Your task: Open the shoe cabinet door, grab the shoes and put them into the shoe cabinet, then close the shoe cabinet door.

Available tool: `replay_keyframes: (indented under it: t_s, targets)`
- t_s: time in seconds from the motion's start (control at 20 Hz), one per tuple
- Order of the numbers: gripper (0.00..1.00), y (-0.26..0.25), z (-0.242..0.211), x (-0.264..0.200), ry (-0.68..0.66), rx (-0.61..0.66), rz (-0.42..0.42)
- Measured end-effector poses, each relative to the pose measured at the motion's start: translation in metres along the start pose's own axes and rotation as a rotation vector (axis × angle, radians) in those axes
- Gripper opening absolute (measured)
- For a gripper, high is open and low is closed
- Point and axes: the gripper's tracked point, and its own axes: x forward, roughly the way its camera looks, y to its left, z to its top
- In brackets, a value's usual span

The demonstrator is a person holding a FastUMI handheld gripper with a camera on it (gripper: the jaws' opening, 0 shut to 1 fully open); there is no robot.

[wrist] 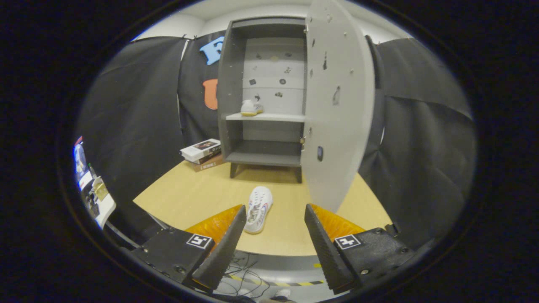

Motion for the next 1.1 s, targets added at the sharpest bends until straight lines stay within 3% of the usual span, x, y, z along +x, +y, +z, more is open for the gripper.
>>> replay_keyframes:
  t_s: [0.3,0.6,0.95,1.1]
  targets:
    - [0.91,0.052,-0.042,0.098,0.108,-0.024,0.079]
    - [0.91,0.058,-0.074,0.174,0.23,0.03,0.091]
    - [0.86,0.063,-0.097,0.232,0.355,0.104,0.112]
    - [0.83,0.068,-0.105,0.246,0.373,0.079,0.116]
